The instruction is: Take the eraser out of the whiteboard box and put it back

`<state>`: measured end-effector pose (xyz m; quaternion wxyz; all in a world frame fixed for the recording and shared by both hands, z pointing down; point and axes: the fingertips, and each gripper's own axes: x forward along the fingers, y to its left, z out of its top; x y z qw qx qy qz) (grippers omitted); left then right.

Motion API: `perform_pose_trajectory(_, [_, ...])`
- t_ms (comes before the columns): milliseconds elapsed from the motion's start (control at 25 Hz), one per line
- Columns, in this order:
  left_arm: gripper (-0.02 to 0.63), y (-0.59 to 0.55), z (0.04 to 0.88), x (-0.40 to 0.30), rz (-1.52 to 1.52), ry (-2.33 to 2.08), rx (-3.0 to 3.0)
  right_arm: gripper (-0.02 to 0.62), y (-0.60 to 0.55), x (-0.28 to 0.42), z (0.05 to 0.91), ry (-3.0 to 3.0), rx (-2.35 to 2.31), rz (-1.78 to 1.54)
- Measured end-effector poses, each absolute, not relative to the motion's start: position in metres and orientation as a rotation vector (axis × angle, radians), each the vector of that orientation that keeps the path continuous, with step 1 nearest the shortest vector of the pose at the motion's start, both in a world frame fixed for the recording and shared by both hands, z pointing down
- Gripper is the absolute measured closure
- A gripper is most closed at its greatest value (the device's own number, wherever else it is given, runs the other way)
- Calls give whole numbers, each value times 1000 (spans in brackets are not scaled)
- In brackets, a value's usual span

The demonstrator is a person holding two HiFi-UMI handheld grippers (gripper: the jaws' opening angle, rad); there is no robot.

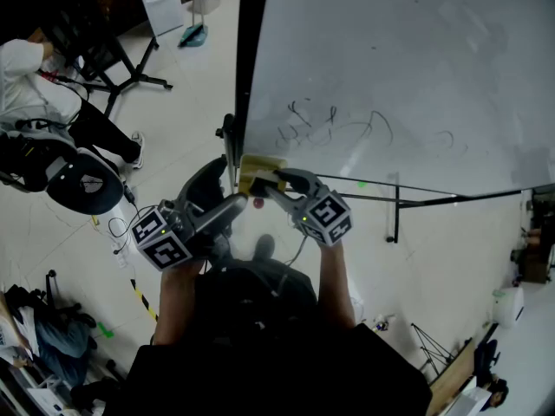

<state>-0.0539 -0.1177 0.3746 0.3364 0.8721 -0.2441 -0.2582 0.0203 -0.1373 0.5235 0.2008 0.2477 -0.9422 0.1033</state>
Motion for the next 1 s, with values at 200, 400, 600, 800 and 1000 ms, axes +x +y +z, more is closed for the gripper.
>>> perform_pose_trajectory(200, [179,-118,377,-55,-674,-638,2271,433,-136,17,530,-2607,674,256])
perform_pose_trajectory(400, [179,-118,377,-56,-675,-642,2267,433,-135,16,538,-2584,663,234])
perform_pose_trajectory(600, [179,-118,377,-56,-672,-645,2266,433,-133,15,544,-2567,651,219])
perform_pose_trajectory(800, [179,-118,377,-56,-672,-645,2265,432,-132,15,548,-2553,643,207])
perform_pose_trajectory(1000, [179,-118,378,-56,-674,-645,2263,431,-132,15,548,-2542,634,186])
